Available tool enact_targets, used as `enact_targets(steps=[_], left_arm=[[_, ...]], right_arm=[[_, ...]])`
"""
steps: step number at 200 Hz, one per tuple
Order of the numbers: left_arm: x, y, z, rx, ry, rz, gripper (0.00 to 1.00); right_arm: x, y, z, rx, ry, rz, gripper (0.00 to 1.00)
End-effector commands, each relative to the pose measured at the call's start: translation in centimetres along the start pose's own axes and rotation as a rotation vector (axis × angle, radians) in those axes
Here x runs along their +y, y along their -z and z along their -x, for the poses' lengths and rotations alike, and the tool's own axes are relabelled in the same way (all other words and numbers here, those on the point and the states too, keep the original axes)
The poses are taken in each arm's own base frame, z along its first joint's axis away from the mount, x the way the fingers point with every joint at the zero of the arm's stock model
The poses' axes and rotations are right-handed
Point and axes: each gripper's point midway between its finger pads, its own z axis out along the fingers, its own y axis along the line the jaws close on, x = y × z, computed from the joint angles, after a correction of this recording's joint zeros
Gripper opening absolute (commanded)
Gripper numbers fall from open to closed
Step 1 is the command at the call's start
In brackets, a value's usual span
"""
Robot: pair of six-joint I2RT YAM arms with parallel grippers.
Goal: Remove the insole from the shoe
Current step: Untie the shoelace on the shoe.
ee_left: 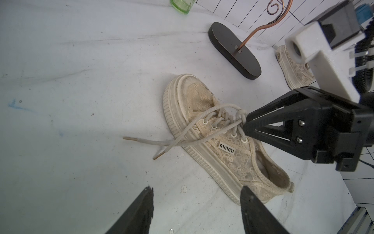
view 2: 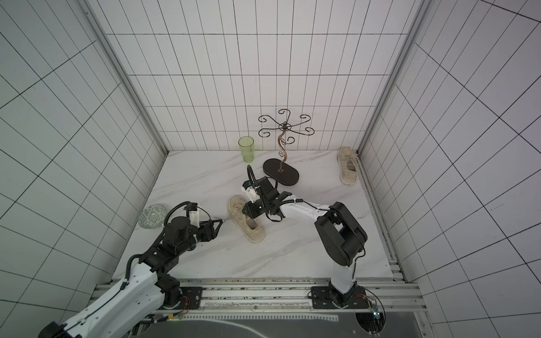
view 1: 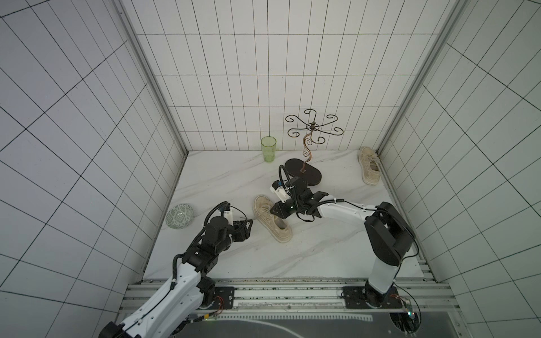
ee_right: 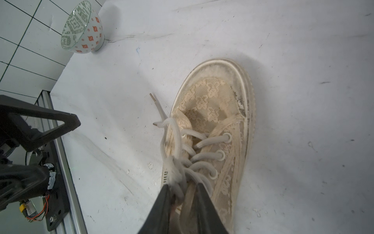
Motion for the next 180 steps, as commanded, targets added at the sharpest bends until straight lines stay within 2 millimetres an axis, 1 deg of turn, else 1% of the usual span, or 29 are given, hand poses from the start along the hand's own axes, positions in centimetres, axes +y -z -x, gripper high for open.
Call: enact_targets(steps=[1, 17, 30, 57, 79, 91, 111, 119, 138, 156, 170, 180], left_arm=[[0.3, 0.1, -0.2, -0.001, 0.008, 0.006, 0.67], [0.3, 0.1, -0.2, -0.002, 0.007, 0.006, 0.68], [0.3, 0.1, -0.2, -0.001, 0.007, 0.006, 0.67], [0.3, 0.1, -0.2, 0.0, 0.007, 0.007, 0.67], [0.3, 0.1, -0.2, -0.003, 0.007, 0.006, 0.68], [0.3, 0.1, -0.2, -0.004, 0.007, 0.005, 0.67], [0.3, 0.1, -0.1, -0.005, 0.007, 0.004, 0.68], [0.3, 0.2, -0.1, -0.006, 0.006, 0.004, 0.68], [0.2, 0.2, -0.1, -0.007, 0.006, 0.001, 0.68], [-0.1, 0.2, -0.1, -0.006, 0.001, -0.014, 0.68], [-0.3, 0.2, 0.0, -0.009, 0.0, -0.023, 0.68], [-0.3, 0.2, 0.1, -0.009, 0.001, -0.027, 0.68]], right_arm=[[1.6, -0.7, 1.8, -0.001, 0.065, 0.02, 0.25], [2.0, -0.8, 1.7, 0.003, 0.075, 0.02, 0.25], [1.6, -0.8, 1.8, -0.001, 0.077, -0.007, 0.24], [0.8, -0.3, 2.4, -0.013, 0.075, -0.074, 0.08], [1.3, 1.0, 3.2, -0.047, 0.092, -0.077, 0.0], [1.9, 1.8, 3.8, -0.073, 0.096, -0.041, 0.0], [3.3, 3.2, 4.7, -0.131, 0.067, 0.082, 0.0], [3.5, 3.7, 5.1, -0.153, 0.048, 0.122, 0.0], [4.6, 4.8, 5.3, -0.183, 0.038, 0.226, 0.0], [5.1, 5.3, 4.8, -0.191, 0.053, 0.276, 0.0], [5.1, 5.3, 3.9, -0.174, 0.048, 0.296, 0.0], [5.4, 5.3, 3.1, -0.159, 0.047, 0.33, 0.0]])
